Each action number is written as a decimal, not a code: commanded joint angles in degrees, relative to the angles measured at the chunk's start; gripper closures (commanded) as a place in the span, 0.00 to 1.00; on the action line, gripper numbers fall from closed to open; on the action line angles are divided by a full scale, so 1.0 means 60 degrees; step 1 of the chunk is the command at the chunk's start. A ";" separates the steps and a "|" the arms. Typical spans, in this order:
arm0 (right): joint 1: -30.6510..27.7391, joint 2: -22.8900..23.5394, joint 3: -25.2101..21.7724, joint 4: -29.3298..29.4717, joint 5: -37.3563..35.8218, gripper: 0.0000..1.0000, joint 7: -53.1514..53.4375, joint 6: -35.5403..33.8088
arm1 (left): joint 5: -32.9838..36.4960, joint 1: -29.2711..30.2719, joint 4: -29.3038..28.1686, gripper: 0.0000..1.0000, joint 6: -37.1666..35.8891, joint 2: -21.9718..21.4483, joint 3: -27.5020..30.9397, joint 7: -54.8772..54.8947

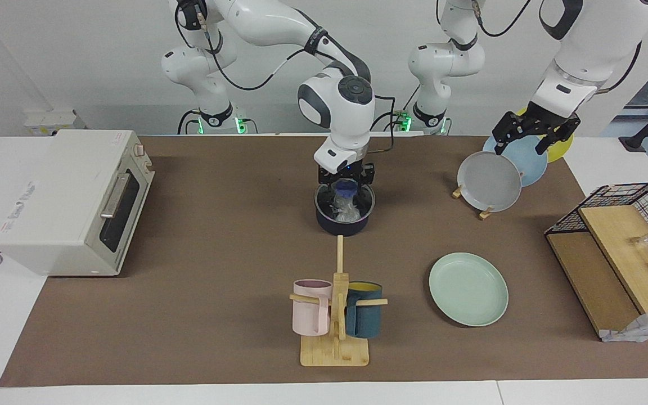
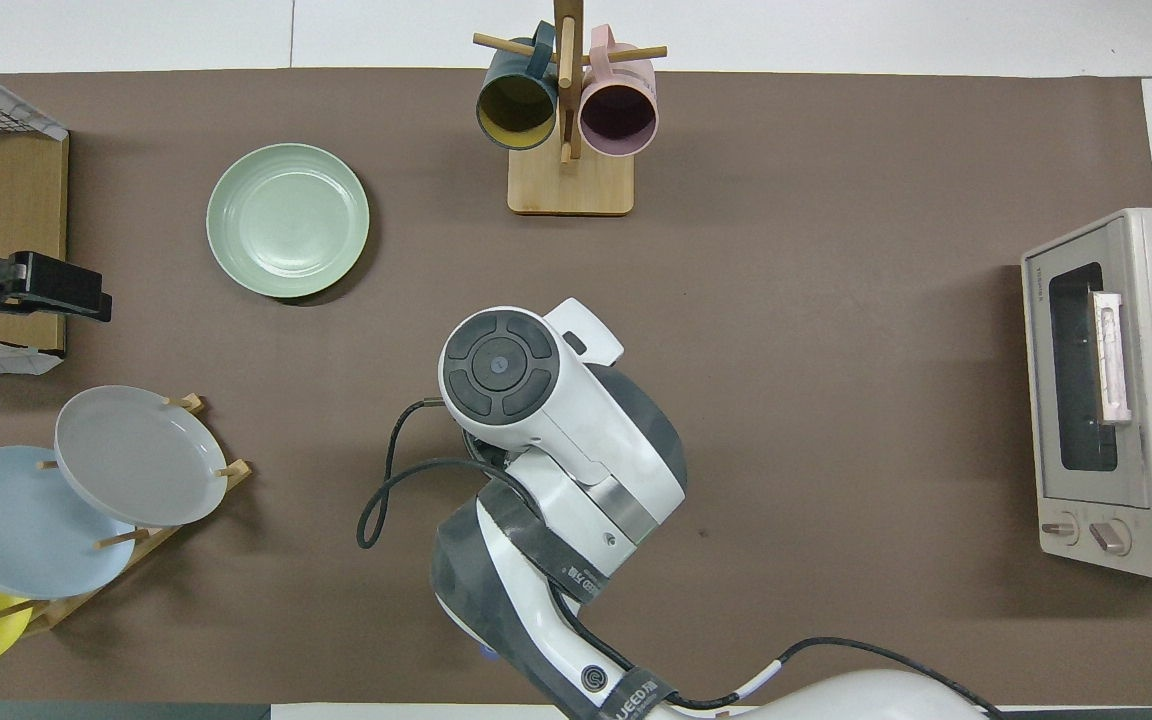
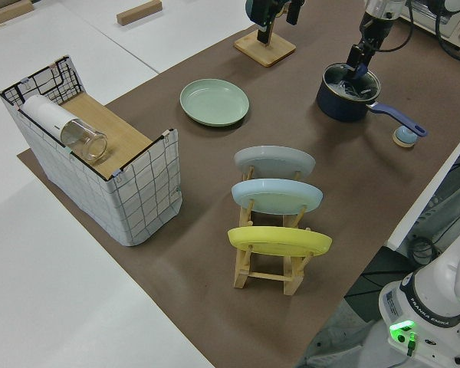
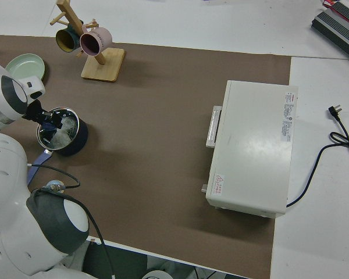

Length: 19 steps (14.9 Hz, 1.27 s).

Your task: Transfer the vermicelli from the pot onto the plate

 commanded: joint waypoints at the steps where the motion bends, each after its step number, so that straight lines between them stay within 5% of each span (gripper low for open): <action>1: -0.0011 -0.0272 0.0003 -0.0319 -0.0140 0.38 -0.0104 0.0184 | 0.0216 -0.0003 -0.0227 0.00 0.0217 -0.0156 -0.0017 0.0018; 7: -0.0273 -0.0419 -0.0070 0.0222 -0.0140 0.39 -0.0542 -0.0151 | 0.0216 -0.0091 -0.0227 0.00 0.0217 -0.0156 -0.0047 -0.0011; 11: -0.1282 -0.0419 -0.0070 0.1101 -0.0140 0.41 -0.1843 -0.0928 | 0.0201 -0.0150 -0.0256 0.00 0.0231 -0.0171 -0.0090 -0.0011; 15: -0.2628 -0.0375 -0.0085 0.1146 -0.0155 0.41 -0.3863 -0.0827 | 0.0186 -0.1128 -0.0344 0.00 0.0217 -0.0084 -0.0091 -0.0360; 19: -0.4460 -0.0404 -0.0070 0.0607 -0.0140 0.41 -0.6456 -0.0316 | -0.0150 -0.2841 -0.1381 0.00 0.1443 -0.0024 -0.0091 -0.3169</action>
